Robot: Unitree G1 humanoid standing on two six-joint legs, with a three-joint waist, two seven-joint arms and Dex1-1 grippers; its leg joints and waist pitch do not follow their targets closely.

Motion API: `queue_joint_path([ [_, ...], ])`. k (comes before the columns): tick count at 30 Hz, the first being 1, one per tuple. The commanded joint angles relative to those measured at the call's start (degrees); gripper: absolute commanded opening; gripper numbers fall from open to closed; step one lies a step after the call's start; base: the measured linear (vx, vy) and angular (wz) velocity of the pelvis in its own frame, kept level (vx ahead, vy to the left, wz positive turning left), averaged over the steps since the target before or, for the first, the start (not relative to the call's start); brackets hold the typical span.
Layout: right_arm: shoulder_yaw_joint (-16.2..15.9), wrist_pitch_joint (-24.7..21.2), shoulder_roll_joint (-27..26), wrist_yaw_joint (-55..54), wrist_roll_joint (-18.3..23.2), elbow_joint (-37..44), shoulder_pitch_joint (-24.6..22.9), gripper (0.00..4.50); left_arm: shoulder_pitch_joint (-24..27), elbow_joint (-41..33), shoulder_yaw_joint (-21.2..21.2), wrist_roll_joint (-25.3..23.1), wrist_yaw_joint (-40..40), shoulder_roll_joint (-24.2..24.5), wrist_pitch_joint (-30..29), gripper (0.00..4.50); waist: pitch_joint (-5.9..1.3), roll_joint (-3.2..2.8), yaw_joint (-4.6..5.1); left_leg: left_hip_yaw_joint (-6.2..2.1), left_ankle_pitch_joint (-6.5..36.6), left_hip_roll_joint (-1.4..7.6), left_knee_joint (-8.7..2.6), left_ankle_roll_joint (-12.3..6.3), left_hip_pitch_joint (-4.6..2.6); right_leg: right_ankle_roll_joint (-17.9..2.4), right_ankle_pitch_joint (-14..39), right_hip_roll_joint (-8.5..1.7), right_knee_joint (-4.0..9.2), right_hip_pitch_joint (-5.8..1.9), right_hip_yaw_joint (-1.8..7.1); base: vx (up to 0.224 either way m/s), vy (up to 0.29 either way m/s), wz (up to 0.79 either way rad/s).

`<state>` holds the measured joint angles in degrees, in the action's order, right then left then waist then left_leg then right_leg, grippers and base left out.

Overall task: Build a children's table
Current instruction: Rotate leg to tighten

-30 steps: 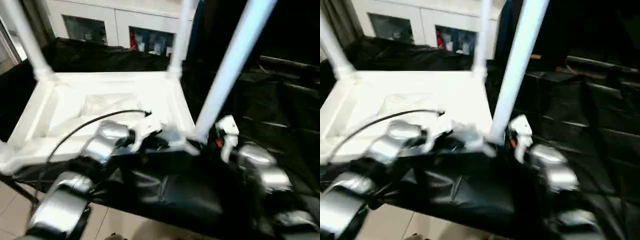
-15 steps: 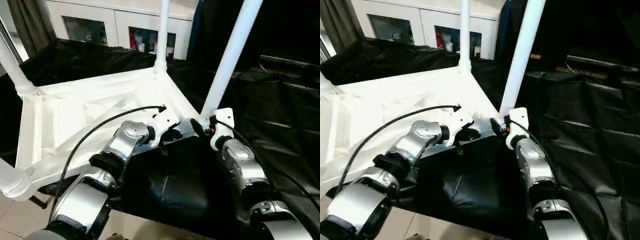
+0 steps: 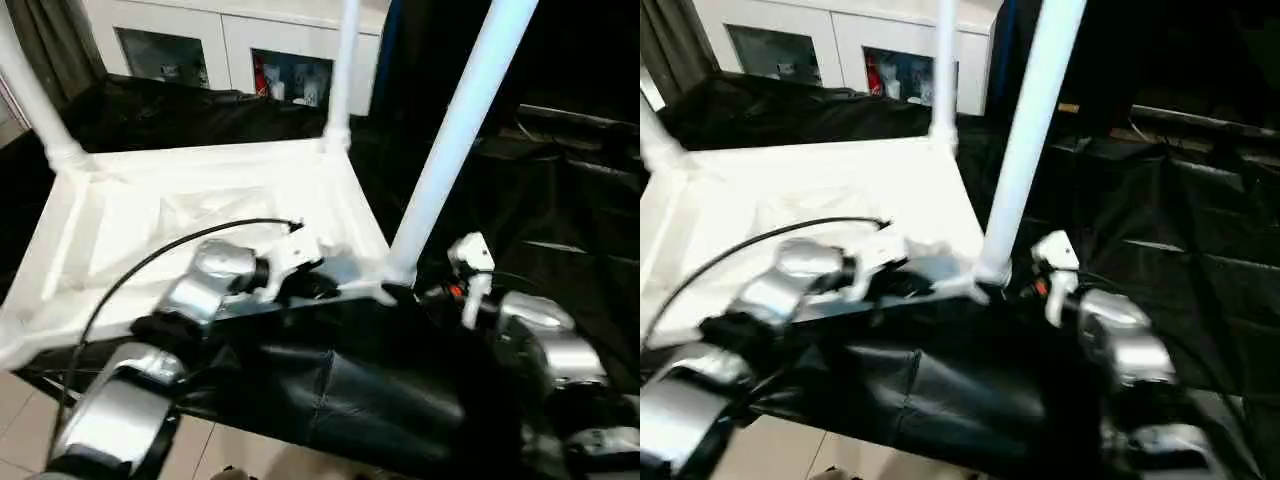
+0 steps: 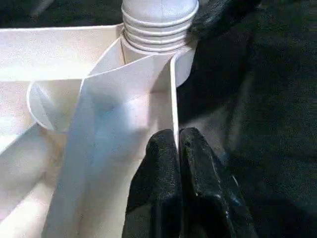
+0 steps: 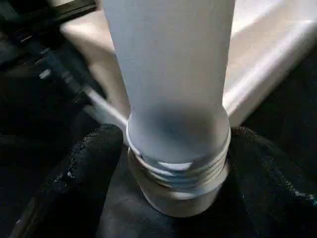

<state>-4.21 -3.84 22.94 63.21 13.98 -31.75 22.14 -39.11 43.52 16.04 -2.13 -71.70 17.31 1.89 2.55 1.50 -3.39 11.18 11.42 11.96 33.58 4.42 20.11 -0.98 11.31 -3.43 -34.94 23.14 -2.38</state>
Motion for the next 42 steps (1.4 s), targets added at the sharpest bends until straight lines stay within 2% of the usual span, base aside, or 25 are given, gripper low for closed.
queue_joint_path([
  [1,-2.8,-0.57,0.3,4.71,0.02,1.93,-0.44,3.67,0.97,-3.65,0.74,2.0,-4.42,0.67,-1.99,0.0,-3.03,0.36,-0.57,-0.47,8.83,1.86,-3.64,-4.81,0.11,-15.14,4.77,-4.26,3.57,-3.18,2.19,0.0,0.0,0.0],
  [9,-3.53,-1.99,0.64,6.59,0.15,3.39,-0.78,3.67,2.78,-7.48,1.28,3.1,-7.97,2.51,-3.91,0.0,-2.97,0.4,-1.06,-0.37,8.47,1.88,-3.69,-3.95,-0.17,-14.55,5.92,-4.24,3.65,-2.91,2.29,0.0,0.0,0.0],
  [16,-3.94,-3.43,0.67,7.66,0.71,4.6,-1.54,3.01,3.57,-9.18,1.35,2.97,-7.29,2.32,-4.9,0.0,-3.09,0.53,-1.35,-0.35,6.73,1.76,-3.54,-4.21,-0.08,-14.63,3.11,-4.2,3.31,-3.08,2.3,0.0,0.0,0.0],
  [20,-3.64,-3.35,-0.23,5.0,-0.04,4.78,-2.41,2.83,3.38,-7.96,0.79,1.97,-3.94,1.51,-3.48,0.0,-3.05,0.71,-1.5,-0.33,7.11,1.7,-3.5,-4.11,-0.14,-14.12,4.35,-4.24,3.48,-3.04,2.34,0.0,0.0,0.0],
  [22,-3.11,-2.39,-1.55,0.81,-1.46,3.47,-2.56,2.8,2.77,-6.17,0.38,0.65,0.39,0.35,-2.48,0.0,-2.9,0.79,-1.48,-0.39,8.06,1.63,-3.62,-3.61,-0.19,-13.39,6.96,-4.3,3.81,-2.83,2.34,0.0,0.0,0.0],
  [24,-2.49,-1.79,-2.86,-3.59,-2.85,1.81,-2.28,2.78,2.04,-4.36,0.01,-0.4,4.3,-0.83,-1.73,0.0,-2.7,0.89,-1.27,-0.48,10.11,1.48,-3.73,-2.37,-0.46,-11.74,12.65,-4.4,4.51,-2.63,2.43,0.0,0.0,0.0],
  [27,-0.13,-2.18,-6.94,-17.62,-5.54,-3.42,-0.65,2.77,-0.02,0.06,-0.92,-2.21,13.77,-4.27,-1.65,0.0,-2.55,0.79,-1.0,-0.65,11.44,1.4,-4.04,-0.75,-0.66,-9.93,18.22,-4.38,5.1,-2.28,2.42,0.0,0.0,0.0],
  [29,0.68,-2.39,-8.09,-21.53,-6.0,-4.57,-0.23,2.77,-0.55,1.05,-1.17,-2.58,16.12,-5.23,-1.81,0.0,-2.64,0.8,-0.75,-0.83,11.8,1.36,-4.14,-0.14,-0.51,-8.78,19.77,-4.4,5.22,-2.43,2.38,0.0,0.0,0.0],
  [31,3.11,-3.29,-10.96,-29.62,-5.72,-7.04,1.14,2.76,-1.84,3.2,-1.15,-3.6,20.69,-7.32,-1.9,0.0,-2.55,0.75,-0.53,-0.8,12.39,1.36,-4.17,-0.12,-0.65,-8.81,19.55,-4.33,5.3,-2.07,2.46,0.0,0.0,0.0],
  [32,5.39,-4.19,-13.79,-36.87,-4.98,-9.54,3.02,2.76,-3.1,5.15,-0.93,-4.45,24.59,-9.49,-3.0,0.0,-2.69,0.32,-0.23,-0.85,12.55,1.27,-4.21,0.12,-0.52,-8.93,19.27,-4.38,5.28,-2.14,2.5,0.0,0.0,0.0],
  [33,5.81,-4.27,-15.16,-39.58,-5.03,-10.77,4.04,2.76,-3.75,6.1,-0.9,-4.69,26.35,-10.75,-3.86,0.0,-2.74,0.44,-0.11,-0.87,12.51,1.34,-4.21,0.47,-0.64,-9.04,18.96,-4.34,5.28,-2.13,2.48,0.0,0.0,0.0],
  [34,6.01,-4.28,-16.04,-41.2,-5.12,-11.56,4.69,2.76,-4.17,6.72,-0.89,-4.82,27.45,-11.56,-4.42,0.0,-2.9,0.49,-0.05,-0.95,11.95,1.3,-4.12,0.5,-0.58,-9.62,17.3,-4.39,5.1,-2.38,2.42,0.0,0.0,0.0],
  [35,5.69,-3.97,-17.1,-42.95,-5.76,-12.2,5.42,2.76,-4.52,7.06,-0.92,-4.71,28.2,-12.62,-4.85,0.0,-2.85,0.19,-0.02,-0.86,11.72,1.3,-4.11,0.3,-0.53,-9.86,16.2,-4.34,5.04,-2.33,2.5,0.0,0.0,0.0],
  [37,4.88,-3.16,-18.42,-44.0,-6.7,-12.69,6.2,2.76,-4.86,7.35,-0.78,-4.6,28.49,-13.94,-5.03,0.0,-2.9,0.37,0.01,-0.76,11.49,1.18,-4.0,-0.19,-0.48,-10.4,14.49,-4.3,4.97,-2.38,2.47,0.0,0.0,0.0],
  [38,4.56,-2.57,-18.88,-44.07,-7.12,-12.94,6.45,2.76,-5.07,7.77,-0.7,-4.69,28.56,-14.33,-4.64,0.0,-2.97,0.62,-0.04,-0.8,10.65,1.11,-4.0,-0.67,-0.14,-10.17,13.68,-4.31,4.86,-2.68,2.44,0.0,0.0,0.0],
  [40,3.63,-0.88,-19.29,-43.07,-7.82,-12.96,6.62,3.31,-5.32,8.45,-0.47,-4.95,28.36,-14.53,-3.89,0.0,-2.94,0.49,-0.07,-0.79,10.39,1.15,-3.98,-1.26,-0.1,-10.09,13.58,-4.37,4.88,-2.66,2.43,0.0,0.0,0.0],
  [42,3.44,-0.47,-19.43,-42.13,-7.66,-12.84,6.69,3.45,-5.36,8.73,-0.35,-5.14,28.15,-14.33,-3.66,0.0,-3.0,0.43,-0.12,-0.77,10.15,1.16,-3.93,-1.56,-0.12,-10.32,12.96,-4.33,4.81,-2.64,2.45,0.0,0.0,0.0],
])
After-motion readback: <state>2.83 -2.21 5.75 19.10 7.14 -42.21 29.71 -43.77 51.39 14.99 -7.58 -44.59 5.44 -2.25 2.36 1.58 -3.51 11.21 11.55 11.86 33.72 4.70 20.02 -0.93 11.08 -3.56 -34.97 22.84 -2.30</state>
